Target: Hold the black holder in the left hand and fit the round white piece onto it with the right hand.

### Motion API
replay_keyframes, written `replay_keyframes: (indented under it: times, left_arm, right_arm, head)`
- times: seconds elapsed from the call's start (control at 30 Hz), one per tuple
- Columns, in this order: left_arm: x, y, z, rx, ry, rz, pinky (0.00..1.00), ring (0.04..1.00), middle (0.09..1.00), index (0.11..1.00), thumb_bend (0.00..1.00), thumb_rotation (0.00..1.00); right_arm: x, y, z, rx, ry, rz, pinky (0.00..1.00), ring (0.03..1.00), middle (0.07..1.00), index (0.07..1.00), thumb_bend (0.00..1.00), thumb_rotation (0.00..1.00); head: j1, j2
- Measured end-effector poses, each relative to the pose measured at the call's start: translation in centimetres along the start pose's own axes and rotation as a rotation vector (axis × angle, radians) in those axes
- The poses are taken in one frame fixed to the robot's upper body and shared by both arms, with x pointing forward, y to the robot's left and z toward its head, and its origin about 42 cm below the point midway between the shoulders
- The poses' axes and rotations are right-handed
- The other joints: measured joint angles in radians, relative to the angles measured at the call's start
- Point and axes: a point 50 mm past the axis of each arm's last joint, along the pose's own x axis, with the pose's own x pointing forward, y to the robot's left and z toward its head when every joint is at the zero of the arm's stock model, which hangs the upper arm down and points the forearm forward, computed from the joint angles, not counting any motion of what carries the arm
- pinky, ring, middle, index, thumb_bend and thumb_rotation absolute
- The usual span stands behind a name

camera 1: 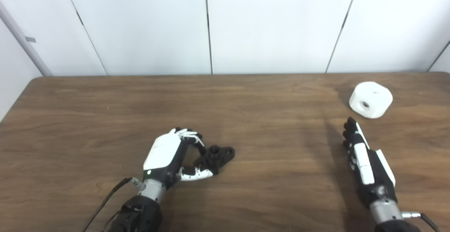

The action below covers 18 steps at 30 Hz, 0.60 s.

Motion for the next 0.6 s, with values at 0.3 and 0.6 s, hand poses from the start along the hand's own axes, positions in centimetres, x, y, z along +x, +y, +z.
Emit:
replay_keyframes:
  times: [0.3, 0.6]
  left_arm:
    - [-1.2, -1.6, 1.2, 0.004, -0.044, 0.003, 0.94, 0.861, 0.762, 0.485, 0.52, 0.05]
    - [-2.1, -3.0, 2.4, -0.01, -0.095, 0.004, 0.94, 0.856, 0.763, 0.485, 0.52, 0.05]
  right_arm:
    - [-0.1, 0.1, 0.3, -0.002, 0.009, 0.005, 1.0, 1.0, 0.999, 1.0, 0.65, 1.0]
    - [-0.1, 0.1, 0.4, 0.0, 0.017, 0.004, 1.0, 1.0, 1.0, 1.0, 0.64, 1.0]
  head:
    - [-0.012, 0.012]
    - [-0.044, 0.018]
